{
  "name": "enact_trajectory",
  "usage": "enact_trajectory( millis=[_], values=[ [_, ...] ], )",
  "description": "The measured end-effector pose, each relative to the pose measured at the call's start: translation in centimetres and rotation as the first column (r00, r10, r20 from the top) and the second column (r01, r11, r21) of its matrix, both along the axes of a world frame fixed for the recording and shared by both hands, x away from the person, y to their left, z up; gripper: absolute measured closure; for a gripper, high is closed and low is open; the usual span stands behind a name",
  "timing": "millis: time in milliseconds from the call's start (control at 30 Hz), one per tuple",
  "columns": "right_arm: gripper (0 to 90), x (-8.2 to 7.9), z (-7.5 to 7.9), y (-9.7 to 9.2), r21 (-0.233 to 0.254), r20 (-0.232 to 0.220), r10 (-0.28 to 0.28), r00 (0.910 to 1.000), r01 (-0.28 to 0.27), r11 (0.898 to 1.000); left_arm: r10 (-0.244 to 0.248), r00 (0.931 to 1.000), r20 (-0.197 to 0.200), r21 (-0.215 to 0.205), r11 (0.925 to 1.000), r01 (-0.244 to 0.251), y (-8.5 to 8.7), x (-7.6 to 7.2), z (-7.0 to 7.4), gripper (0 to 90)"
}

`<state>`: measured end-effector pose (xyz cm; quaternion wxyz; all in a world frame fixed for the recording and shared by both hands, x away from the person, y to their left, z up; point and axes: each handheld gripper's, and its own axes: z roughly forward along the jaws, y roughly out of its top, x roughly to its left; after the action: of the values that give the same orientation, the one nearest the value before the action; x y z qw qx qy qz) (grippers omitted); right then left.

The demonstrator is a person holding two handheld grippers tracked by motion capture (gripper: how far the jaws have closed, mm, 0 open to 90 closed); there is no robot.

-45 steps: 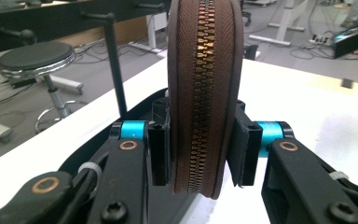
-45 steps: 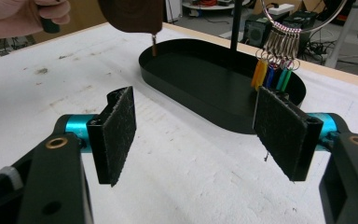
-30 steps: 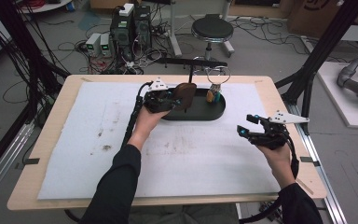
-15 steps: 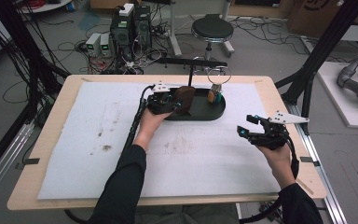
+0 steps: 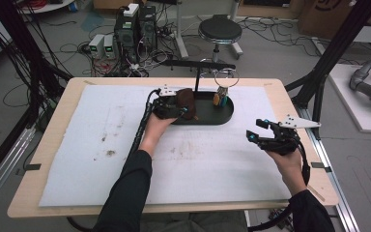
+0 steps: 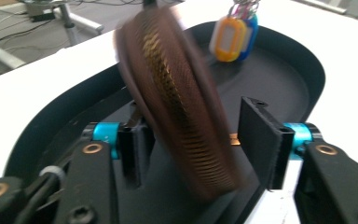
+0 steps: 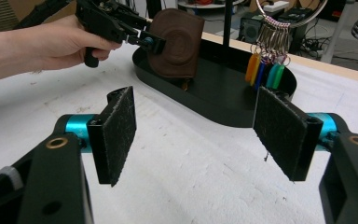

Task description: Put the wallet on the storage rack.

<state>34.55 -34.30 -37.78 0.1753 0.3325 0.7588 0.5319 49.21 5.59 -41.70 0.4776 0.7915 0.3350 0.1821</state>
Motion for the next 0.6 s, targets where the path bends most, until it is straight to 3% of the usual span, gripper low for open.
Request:
enact_trajectory(
  millis=[100,200,333,600],
  values=[
    [30.7,0.0,0.0,-0.1,0.002,0.000,-0.001,1.0000,0.001,1.000,0.047,0.9989,-0.001,0.056,0.9974,-0.047,0.5,-0.3,0.7,31.8],
    [30.7,0.0,0.0,-0.1,0.003,0.001,-0.004,1.0000,0.004,1.000,0.067,0.9975,0.020,0.078,0.9946,-0.069,0.9,-0.7,1.3,30.7],
    [30.7,-0.1,0.0,-0.2,0.004,0.002,-0.007,1.0000,0.007,1.000,0.093,0.9930,0.072,0.051,0.9940,-0.097,1.8,-1.6,2.7,29.8],
    [30.7,-0.1,0.1,-0.2,0.003,0.002,-0.011,0.9999,0.011,1.000,0.057,0.9912,0.120,-0.004,0.9984,-0.057,3.7,-3.7,4.8,29.7]
  ],
)
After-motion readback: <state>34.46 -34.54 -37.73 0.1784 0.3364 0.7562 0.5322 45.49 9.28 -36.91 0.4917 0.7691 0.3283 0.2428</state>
